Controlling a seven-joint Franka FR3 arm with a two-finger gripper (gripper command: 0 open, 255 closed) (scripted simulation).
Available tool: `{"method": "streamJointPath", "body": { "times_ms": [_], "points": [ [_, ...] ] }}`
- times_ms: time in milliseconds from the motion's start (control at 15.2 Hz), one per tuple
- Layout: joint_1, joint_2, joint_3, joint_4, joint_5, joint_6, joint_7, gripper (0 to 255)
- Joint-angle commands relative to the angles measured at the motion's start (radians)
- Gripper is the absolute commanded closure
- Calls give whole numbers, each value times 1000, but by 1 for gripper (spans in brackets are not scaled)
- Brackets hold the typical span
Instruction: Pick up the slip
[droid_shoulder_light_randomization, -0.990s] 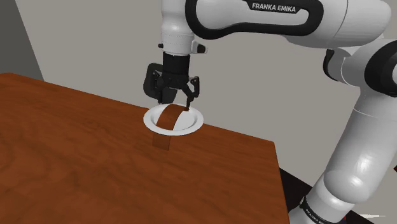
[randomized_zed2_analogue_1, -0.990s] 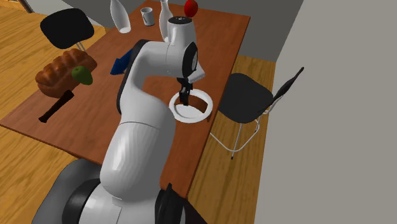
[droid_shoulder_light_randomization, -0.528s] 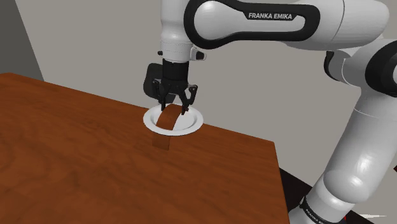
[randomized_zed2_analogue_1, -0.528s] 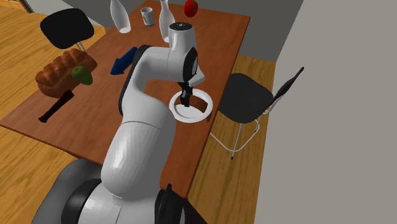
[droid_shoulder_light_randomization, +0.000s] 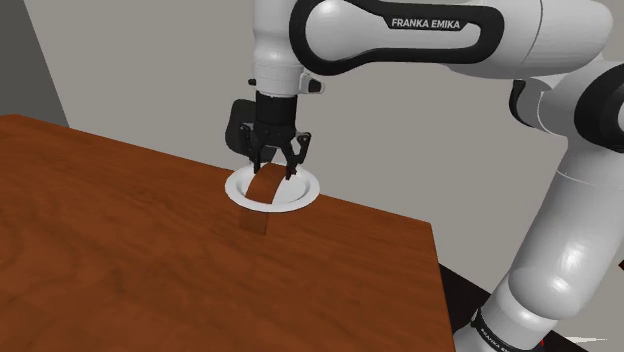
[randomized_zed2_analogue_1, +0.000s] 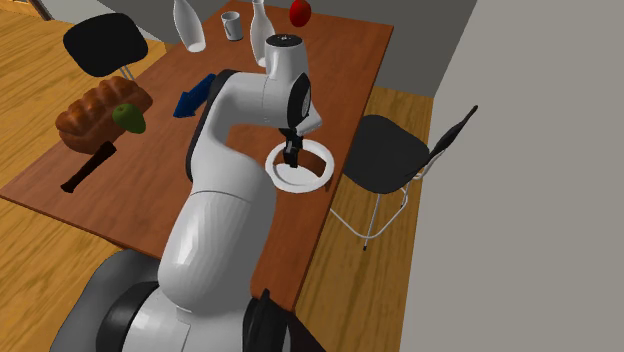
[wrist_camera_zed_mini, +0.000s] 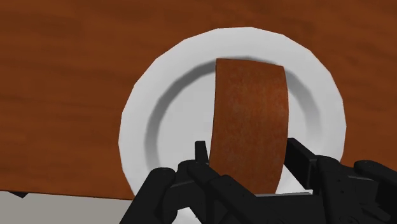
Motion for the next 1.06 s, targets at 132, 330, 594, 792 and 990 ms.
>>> {"method": "streamJointPath", "body": {
  "times_ms": [132,330,594,792,990],
  "points": [
    [8,12,2,59,-9,-50,4,255],
    [17,27,4,115,-19,-96,9,255],
    [35,52,8,196,-38,-160,18,255],
    [53,77,10,265,-57,-210,26,255],
    [61,87,11,293,-65,-231,30,255]
  ]
}}
